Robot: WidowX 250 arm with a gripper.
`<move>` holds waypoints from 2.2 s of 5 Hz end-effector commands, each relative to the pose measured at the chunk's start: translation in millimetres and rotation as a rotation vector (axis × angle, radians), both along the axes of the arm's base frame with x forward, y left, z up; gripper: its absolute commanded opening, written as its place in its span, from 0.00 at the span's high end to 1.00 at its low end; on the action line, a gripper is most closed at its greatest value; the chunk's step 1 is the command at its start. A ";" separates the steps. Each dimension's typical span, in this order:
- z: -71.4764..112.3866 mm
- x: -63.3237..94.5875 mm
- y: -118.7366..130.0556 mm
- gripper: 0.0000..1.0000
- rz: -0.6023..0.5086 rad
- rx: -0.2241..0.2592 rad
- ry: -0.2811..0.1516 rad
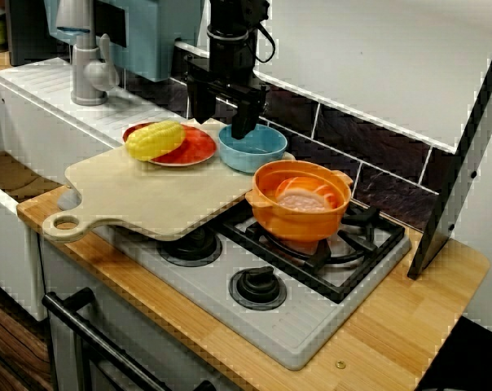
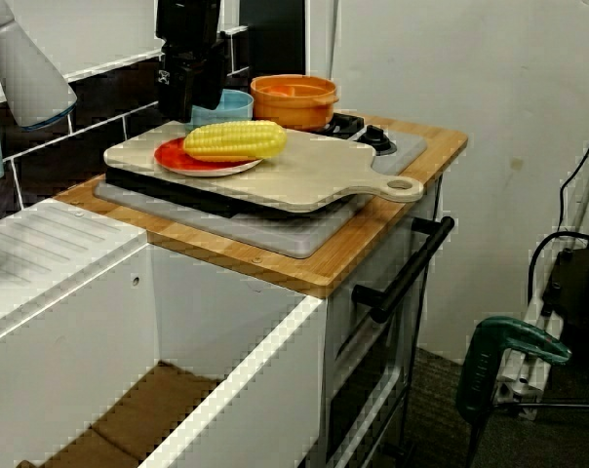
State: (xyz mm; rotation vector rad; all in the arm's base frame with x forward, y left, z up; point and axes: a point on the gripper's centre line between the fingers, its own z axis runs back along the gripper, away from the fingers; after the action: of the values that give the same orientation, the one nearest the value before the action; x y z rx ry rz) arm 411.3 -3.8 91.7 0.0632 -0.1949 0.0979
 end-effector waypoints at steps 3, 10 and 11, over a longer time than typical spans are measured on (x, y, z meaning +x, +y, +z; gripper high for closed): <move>10.0 5.0 2.4 1.00 0.006 -0.019 -0.007; 45.8 -18.1 -4.6 1.00 -0.057 -0.138 -0.053; 47.2 -25.0 -7.2 1.00 -0.075 -0.154 -0.054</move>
State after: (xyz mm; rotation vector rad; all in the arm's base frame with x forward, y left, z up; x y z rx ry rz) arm 386.0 -12.1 107.8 -0.0978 -0.1600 0.0413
